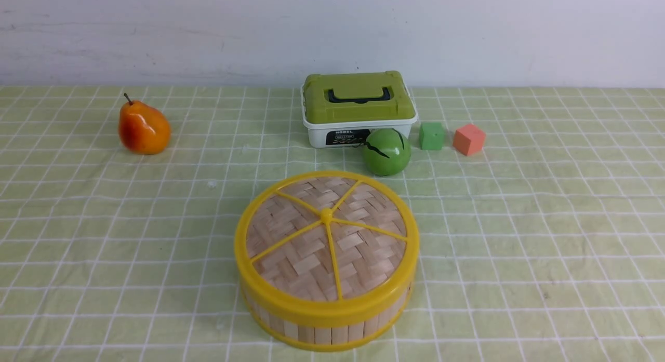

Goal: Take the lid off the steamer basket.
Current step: Use the right arm to lift the lid of the steamer

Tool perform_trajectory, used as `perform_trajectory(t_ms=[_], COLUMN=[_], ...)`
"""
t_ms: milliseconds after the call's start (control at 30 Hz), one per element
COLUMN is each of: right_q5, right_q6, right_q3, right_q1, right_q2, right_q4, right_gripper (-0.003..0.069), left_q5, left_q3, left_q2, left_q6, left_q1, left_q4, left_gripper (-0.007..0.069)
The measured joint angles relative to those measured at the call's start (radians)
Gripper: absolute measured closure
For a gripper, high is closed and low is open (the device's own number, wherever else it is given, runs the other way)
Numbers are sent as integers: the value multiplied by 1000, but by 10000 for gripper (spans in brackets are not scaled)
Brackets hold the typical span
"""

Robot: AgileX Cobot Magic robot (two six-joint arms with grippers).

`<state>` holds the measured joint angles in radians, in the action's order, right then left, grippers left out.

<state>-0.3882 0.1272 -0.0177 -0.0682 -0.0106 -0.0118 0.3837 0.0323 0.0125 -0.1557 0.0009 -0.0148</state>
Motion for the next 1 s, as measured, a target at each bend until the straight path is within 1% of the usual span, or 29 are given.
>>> perform_trajectory(t_ms=[1000], right_q5=[0], right_q6=[0], right_q3=[0], right_q1=[0], right_q2=[0], right_q4=[12], right_gripper=[418], left_q5=[0], left_q3=[0], left_q2=[0], left_q6=[0], left_q1=[0], left_q4=[0], left_gripper=[386])
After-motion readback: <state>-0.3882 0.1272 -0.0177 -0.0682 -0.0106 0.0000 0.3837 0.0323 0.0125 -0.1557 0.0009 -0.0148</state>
